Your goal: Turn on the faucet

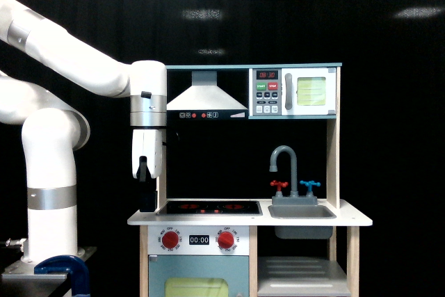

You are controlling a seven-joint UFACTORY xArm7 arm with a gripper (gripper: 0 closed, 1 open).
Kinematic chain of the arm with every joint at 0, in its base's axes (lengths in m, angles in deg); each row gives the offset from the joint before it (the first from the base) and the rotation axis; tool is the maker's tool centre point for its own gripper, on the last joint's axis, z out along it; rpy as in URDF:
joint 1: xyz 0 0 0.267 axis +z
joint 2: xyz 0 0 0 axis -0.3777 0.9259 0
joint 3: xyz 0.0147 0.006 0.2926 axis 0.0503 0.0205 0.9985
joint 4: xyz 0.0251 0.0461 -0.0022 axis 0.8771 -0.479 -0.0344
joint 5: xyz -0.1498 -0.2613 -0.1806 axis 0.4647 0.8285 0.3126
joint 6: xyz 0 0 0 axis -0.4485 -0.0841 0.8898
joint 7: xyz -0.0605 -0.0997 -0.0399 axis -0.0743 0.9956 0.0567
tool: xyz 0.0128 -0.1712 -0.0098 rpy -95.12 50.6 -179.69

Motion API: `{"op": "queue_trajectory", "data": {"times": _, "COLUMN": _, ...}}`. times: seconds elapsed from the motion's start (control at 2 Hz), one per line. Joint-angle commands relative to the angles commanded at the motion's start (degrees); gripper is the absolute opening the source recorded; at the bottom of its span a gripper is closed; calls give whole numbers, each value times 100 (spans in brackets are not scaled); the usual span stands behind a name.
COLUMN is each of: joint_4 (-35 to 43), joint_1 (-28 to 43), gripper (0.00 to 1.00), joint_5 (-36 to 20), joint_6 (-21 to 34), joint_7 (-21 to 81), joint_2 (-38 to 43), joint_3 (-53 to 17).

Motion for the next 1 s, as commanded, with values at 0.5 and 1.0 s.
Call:
{"op": "queue_trajectory", "data": {"times": 0.5, "joint_4": -101, "joint_1": 239, "gripper": 100, "joint_5": 8, "joint_6": -219, "joint_7": 429, "joint_2": -275, "joint_3": -124}}
{"op": "queue_trajectory", "data": {"times": 1.0, "joint_4": 112, "joint_1": 983, "gripper": 100, "joint_5": -19, "joint_6": -1210, "joint_7": 1626, "joint_2": 488, "joint_3": -489}}
